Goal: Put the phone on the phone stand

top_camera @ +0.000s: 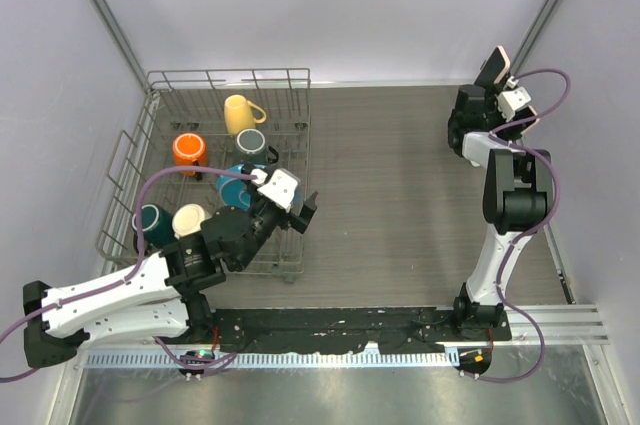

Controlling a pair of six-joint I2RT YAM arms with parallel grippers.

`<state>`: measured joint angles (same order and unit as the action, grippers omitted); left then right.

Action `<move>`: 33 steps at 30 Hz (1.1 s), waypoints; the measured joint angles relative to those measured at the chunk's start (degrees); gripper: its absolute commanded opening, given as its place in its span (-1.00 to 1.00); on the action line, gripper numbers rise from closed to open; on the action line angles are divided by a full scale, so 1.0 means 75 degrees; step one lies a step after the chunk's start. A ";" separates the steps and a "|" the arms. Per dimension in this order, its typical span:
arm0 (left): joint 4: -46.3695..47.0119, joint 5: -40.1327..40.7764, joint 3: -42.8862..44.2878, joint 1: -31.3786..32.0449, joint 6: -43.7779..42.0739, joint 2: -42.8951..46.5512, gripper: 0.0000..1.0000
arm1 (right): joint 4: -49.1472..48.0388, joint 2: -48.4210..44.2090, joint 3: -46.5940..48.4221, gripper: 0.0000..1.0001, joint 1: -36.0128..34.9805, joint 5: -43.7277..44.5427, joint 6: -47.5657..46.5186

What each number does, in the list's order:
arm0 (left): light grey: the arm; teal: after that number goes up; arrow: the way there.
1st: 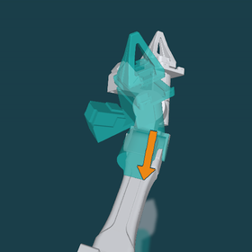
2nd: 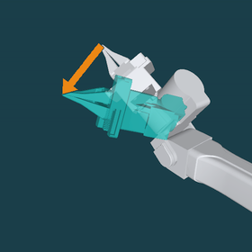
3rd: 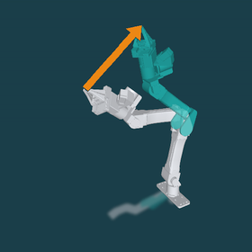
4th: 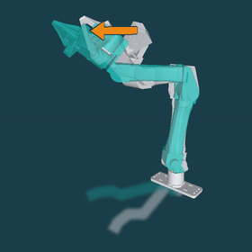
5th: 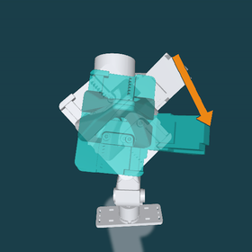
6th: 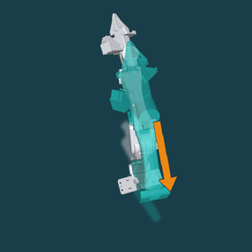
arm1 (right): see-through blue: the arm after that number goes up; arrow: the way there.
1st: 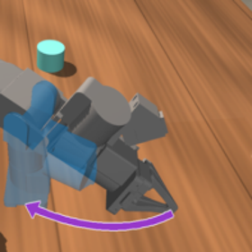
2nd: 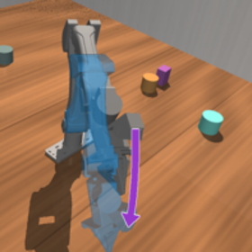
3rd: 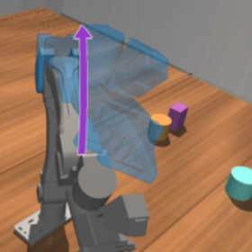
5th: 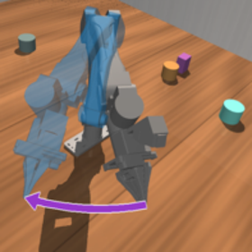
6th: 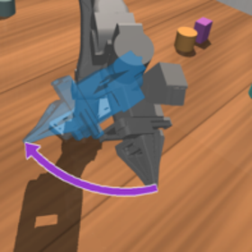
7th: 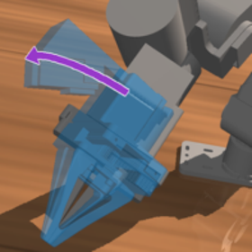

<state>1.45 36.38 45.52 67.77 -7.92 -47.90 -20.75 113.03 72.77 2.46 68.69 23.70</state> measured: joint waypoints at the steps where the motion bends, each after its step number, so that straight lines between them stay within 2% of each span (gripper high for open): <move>1: 0.0000 0.0000 0.0000 0.0000 -0.0003 0.0000 0.99 | 0.0009 0.0020 0.0006 -0.99 -0.0003 0.0003 0.0035; 16: 0.0000 0.0000 0.0000 0.0000 -0.0003 -0.0017 0.98 | 0.0050 0.0114 0.0070 -0.99 -0.0090 0.0003 -0.0029; 19: 0.0000 0.0000 0.0000 0.0000 -0.0003 -0.0017 0.99 | 0.0044 0.0114 0.0067 -0.87 -0.0099 -0.0026 -0.0032; 22: 0.0000 0.0000 0.0000 0.0000 -0.0003 -0.0017 0.98 | 0.0064 0.0114 0.0067 -0.62 -0.0099 -0.0032 -0.0009; 23: 0.0000 0.0000 0.0000 0.0000 -0.0003 -0.0017 0.99 | 0.0082 0.0114 0.0067 -0.44 -0.0099 -0.0032 0.0009; 28: 0.0000 0.0000 0.0000 0.0000 -0.0003 -0.0017 0.99 | 0.0175 0.0114 0.0067 -0.06 -0.0099 -0.0038 0.0166; 29: 0.0000 0.0000 0.0000 0.0000 -0.0003 -0.0017 0.98 | 0.0198 0.0114 0.0067 0.19 -0.0099 -0.0047 0.0213; 31: 0.0000 0.0000 0.0000 0.0000 -0.0003 -0.0017 0.99 | 0.0245 0.0114 0.0067 0.56 -0.0096 -0.0050 0.0277; 33: 0.0000 0.0000 0.0000 0.0000 -0.0003 -0.0017 0.98 | 0.0300 0.0114 0.0067 0.62 -0.0096 -0.0055 0.0329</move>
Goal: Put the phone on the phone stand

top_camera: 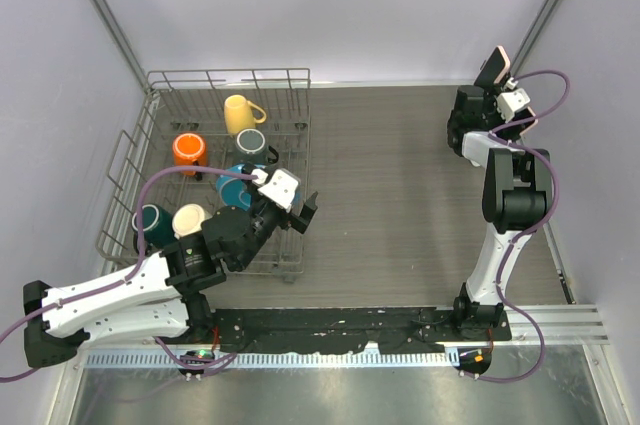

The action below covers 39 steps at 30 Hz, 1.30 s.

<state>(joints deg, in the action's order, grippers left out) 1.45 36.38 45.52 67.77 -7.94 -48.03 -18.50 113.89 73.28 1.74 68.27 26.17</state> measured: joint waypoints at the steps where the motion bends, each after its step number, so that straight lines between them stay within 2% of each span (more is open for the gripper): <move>1: 0.0000 0.0000 0.0000 0.0000 0.0000 0.0000 0.98 | 0.0020 0.0000 0.0003 0.64 0.0000 -0.0015 0.0020; 16: -0.0003 -0.0006 0.0000 0.0000 0.0006 0.0020 0.98 | -0.0006 -0.0399 -0.0122 0.69 0.0026 -0.1285 -0.0796; 39: -0.0003 -0.0015 0.0000 0.0000 0.0029 0.0090 0.98 | 0.0513 -0.0775 -0.0490 0.70 0.0361 -0.2005 -0.0455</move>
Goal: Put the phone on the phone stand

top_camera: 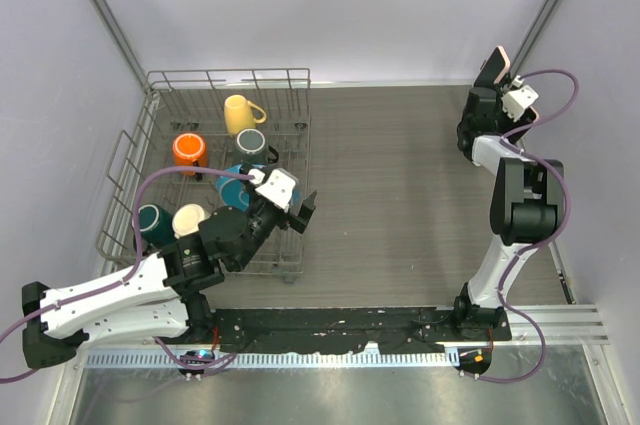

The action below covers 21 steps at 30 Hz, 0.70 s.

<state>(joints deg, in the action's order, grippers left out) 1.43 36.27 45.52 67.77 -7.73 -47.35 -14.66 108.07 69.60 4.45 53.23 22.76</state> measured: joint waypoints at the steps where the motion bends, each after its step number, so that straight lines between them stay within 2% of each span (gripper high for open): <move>1: 0.0000 0.0000 0.0000 0.0000 0.0000 0.0000 0.99 | 0.0006 -0.0082 -0.0058 0.71 0.0012 -0.0035 -0.0003; 15: -0.0003 -0.0006 0.0000 0.0000 0.0000 0.0000 0.99 | 0.0522 -0.1128 -0.0140 0.71 0.0189 -0.0154 -0.0189; 19: -0.0003 -0.0023 0.0000 0.0000 0.0000 0.0000 0.98 | 0.1183 -0.1929 -0.0125 0.71 0.0055 -0.0568 -0.0618; 21: 0.0000 -0.0041 0.0000 0.0000 0.0000 0.0000 0.99 | 0.1816 -0.2294 0.0017 0.71 -0.0087 -0.1405 -0.0694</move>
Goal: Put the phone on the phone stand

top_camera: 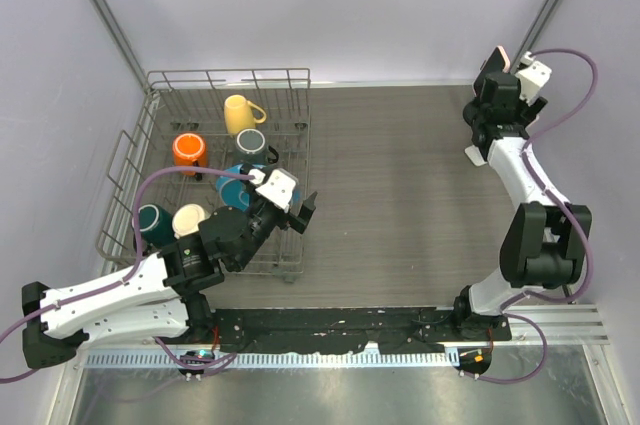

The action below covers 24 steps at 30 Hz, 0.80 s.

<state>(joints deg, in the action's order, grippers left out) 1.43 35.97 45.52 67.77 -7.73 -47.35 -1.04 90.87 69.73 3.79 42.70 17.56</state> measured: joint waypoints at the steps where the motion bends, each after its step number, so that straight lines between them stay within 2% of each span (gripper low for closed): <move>1: -0.0003 -0.0003 0.0000 0.0000 0.0000 0.0000 0.99 | 0.0291 -0.0152 0.0087 0.71 -0.0061 -0.0612 -0.0023; 5: -0.0003 0.0000 0.0000 0.0000 -0.0003 -0.0009 0.98 | 0.1378 -0.0697 0.0294 0.71 -0.0259 -0.4281 -0.0003; 8: -0.0003 0.0000 0.0000 0.0000 0.0000 -0.0009 0.98 | 0.2177 -0.1201 0.0239 0.71 -0.0493 -0.6050 0.0134; 10: -0.0006 -0.0003 0.0000 0.0000 0.0006 -0.0015 0.98 | 0.2981 -0.1699 0.0262 0.71 -0.0912 -0.5852 0.0119; 14: -0.0163 -0.0041 0.0090 0.0000 0.0195 -0.0108 0.98 | 0.4479 -0.2804 0.0551 0.71 -0.2212 -0.4357 0.0131; 16: -0.0539 -0.0128 0.0367 0.0000 0.0388 -0.0236 0.99 | 0.4954 -0.3596 0.0580 0.71 -0.2611 -0.4191 0.0268; 20: -0.1425 -0.0501 0.1527 0.0000 0.0956 -0.0530 0.99 | 0.5423 -0.5610 0.0653 0.71 -0.2527 -0.4336 0.0801; 24: -0.2200 -0.1096 0.3019 0.0000 0.1749 -0.0565 1.00 | 0.5552 -0.6901 0.1169 0.72 -0.2524 -0.4811 0.1285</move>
<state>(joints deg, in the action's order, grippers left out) -15.07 27.75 68.16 67.77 5.39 -51.59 40.60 39.11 78.50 -15.14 6.61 27.20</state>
